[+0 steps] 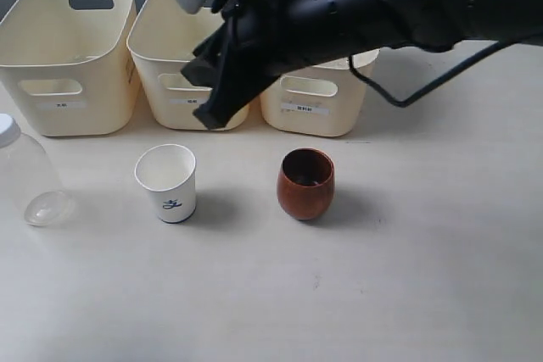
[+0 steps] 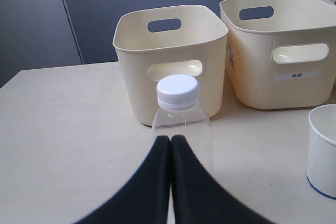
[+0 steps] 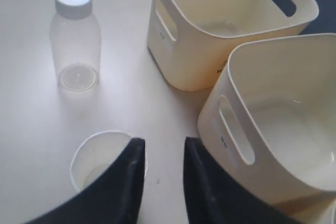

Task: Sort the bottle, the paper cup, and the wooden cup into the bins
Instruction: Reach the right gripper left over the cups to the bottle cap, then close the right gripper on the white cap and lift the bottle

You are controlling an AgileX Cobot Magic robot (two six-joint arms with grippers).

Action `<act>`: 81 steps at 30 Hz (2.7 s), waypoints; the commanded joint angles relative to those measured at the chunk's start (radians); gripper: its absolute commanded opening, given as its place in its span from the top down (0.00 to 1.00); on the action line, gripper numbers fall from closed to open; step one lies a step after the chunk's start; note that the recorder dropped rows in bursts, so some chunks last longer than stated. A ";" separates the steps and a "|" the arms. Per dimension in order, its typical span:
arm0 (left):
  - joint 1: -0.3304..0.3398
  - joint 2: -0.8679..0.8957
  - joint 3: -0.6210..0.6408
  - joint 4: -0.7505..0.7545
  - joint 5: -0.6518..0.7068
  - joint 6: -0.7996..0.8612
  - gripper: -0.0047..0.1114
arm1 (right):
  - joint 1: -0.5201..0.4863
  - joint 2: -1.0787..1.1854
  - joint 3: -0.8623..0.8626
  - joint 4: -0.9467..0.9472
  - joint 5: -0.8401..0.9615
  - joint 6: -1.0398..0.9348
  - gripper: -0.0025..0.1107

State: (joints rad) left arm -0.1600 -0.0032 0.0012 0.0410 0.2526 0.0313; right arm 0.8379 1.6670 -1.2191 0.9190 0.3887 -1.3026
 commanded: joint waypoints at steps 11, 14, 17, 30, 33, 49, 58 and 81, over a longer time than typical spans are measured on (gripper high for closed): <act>-0.003 0.003 -0.001 0.002 -0.014 -0.003 0.96 | 0.071 0.318 -0.322 0.284 0.021 -0.147 0.73; -0.003 0.003 -0.001 0.002 -0.014 -0.003 0.96 | 0.083 0.381 -0.368 0.471 0.123 -0.344 0.64; -0.003 0.003 -0.001 0.002 -0.014 -0.003 0.96 | 0.113 0.445 -0.408 0.645 0.143 -0.498 0.42; -0.003 0.003 -0.001 0.002 -0.014 -0.003 0.96 | 0.170 0.702 -0.641 0.825 0.249 -0.711 0.34; -0.003 0.003 -0.001 0.002 -0.014 -0.003 0.96 | 0.170 0.714 -0.653 0.825 0.253 -0.711 0.34; -0.003 0.003 -0.001 0.002 -0.014 -0.003 0.96 | 0.170 0.837 -0.792 0.825 0.251 -0.647 0.49; -0.003 0.003 -0.001 0.002 -0.014 -0.003 0.96 | 0.170 0.779 -0.792 0.824 0.269 -0.636 0.99; -0.003 0.003 -0.001 0.002 -0.014 -0.003 0.96 | 0.026 0.228 -0.660 0.126 0.260 -0.109 0.99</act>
State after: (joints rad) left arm -0.1600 -0.0032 0.0012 0.0410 0.2526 0.0313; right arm 0.8806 1.9653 -1.9597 1.0764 0.6949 -1.4170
